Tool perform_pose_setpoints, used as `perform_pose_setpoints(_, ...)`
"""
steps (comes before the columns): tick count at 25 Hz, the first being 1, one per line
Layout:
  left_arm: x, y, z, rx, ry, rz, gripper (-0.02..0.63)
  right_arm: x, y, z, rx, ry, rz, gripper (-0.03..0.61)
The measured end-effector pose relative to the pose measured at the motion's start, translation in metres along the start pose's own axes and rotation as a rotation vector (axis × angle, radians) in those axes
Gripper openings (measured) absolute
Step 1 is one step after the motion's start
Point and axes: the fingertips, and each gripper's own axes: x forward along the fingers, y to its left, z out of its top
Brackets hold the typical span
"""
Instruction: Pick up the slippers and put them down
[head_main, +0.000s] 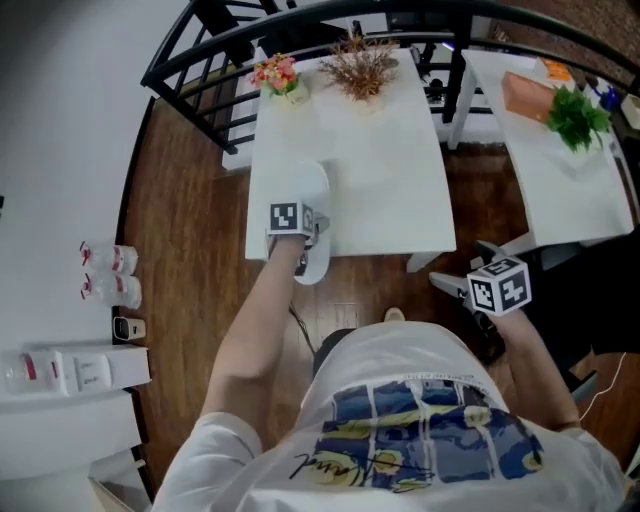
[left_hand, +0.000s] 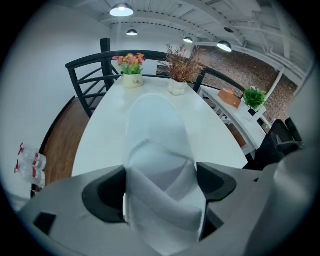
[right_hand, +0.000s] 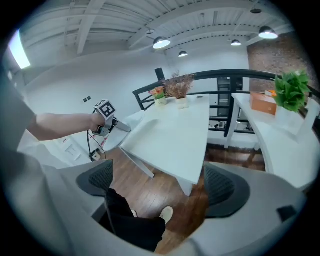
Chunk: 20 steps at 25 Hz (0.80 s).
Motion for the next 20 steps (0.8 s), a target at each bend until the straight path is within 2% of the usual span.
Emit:
perform_pose_setpoints(3,-0.033,0.025,-0.024,-0.046,-0.031,0.008,0.428,0.015,0.034,0.006,-0.054,0.02,0.047,0.583)
perform_pose_setpoints(10,-0.112,0.114,-0.107,-0.165,-0.079,0.043,0.426,0.063,0.141,0.011,-0.175,0.079,0.149,0.583)
perform_pose_setpoints(20,-0.222,0.256,-0.275,-0.338,-0.129,0.136,0.423,0.116,0.336,-0.028,-0.308,0.15,0.274,0.583)
